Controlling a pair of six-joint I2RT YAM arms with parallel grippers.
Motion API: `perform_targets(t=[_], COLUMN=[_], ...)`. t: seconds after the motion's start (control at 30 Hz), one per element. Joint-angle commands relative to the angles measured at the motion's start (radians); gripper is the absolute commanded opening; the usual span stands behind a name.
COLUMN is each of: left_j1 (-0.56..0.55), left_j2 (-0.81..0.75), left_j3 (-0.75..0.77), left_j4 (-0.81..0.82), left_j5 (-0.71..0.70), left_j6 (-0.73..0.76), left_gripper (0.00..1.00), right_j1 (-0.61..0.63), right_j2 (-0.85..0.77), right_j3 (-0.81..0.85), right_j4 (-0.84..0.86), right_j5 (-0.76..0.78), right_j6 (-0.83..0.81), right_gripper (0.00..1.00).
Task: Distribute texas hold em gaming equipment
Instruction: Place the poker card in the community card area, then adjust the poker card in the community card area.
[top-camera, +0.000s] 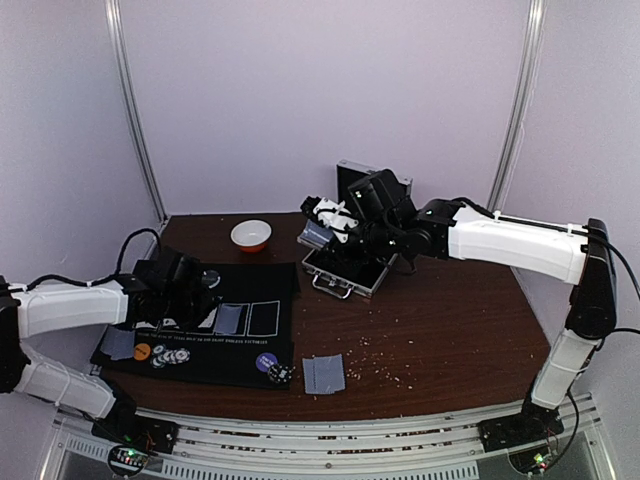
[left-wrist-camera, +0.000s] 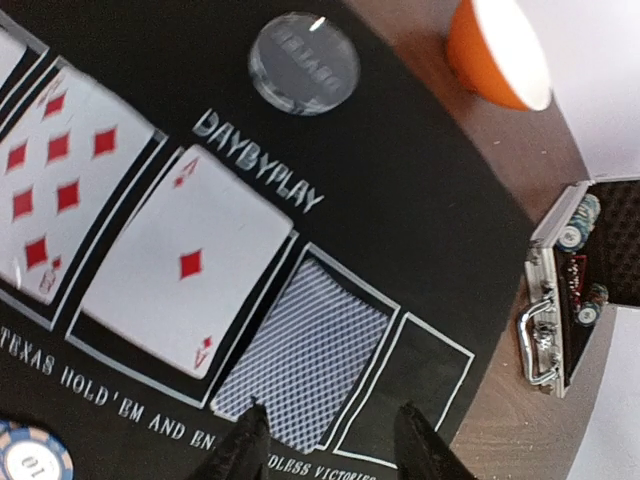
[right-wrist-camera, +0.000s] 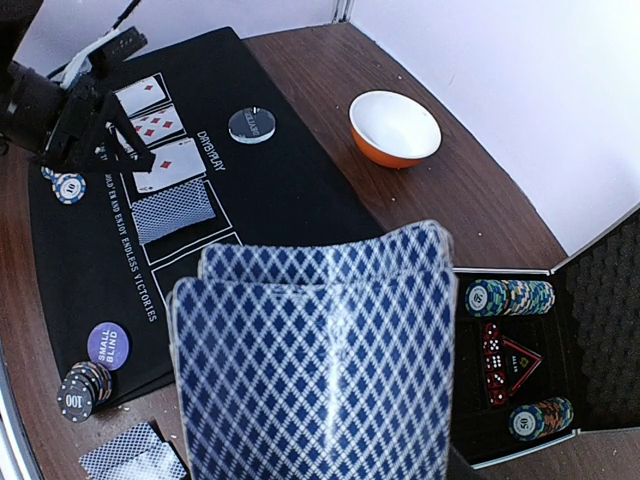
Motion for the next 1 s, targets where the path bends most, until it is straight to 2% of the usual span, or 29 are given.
perform_targets(t=[0.0, 0.07, 0.17, 0.4, 0.57, 0.97], left_j1=[0.110, 0.170, 0.186, 0.163, 0.161, 0.138], left_j2=[0.046, 0.102, 0.168, 0.246, 0.285, 0.324], left_j3=[0.025, 0.030, 0.020, 0.030, 0.033, 0.055], left_j4=[0.141, 0.146, 0.188, 0.205, 0.189, 0.208], left_j5=[0.094, 0.204, 0.278, 0.272, 0.245, 0.274], left_j6=[0.300, 0.345, 0.401, 0.481, 0.497, 0.528], left_gripper=[0.46, 0.45, 0.40, 0.36, 0.34, 0.29], right_j1=[-0.003, -0.003, -0.002, -0.003, -0.002, -0.002], right_j2=[-0.059, -0.062, -0.068, -0.066, -0.063, -0.051], right_j3=[-0.020, -0.022, -0.036, -0.041, -0.035, -0.023], right_j4=[0.007, 0.005, 0.009, 0.008, 0.004, -0.007], right_j5=[0.009, 0.008, 0.012, 0.012, 0.010, -0.001], right_j6=[-0.003, -0.003, -0.008, -0.003, -0.006, -0.012], right_gripper=[0.43, 0.43, 0.43, 0.43, 0.43, 0.43])
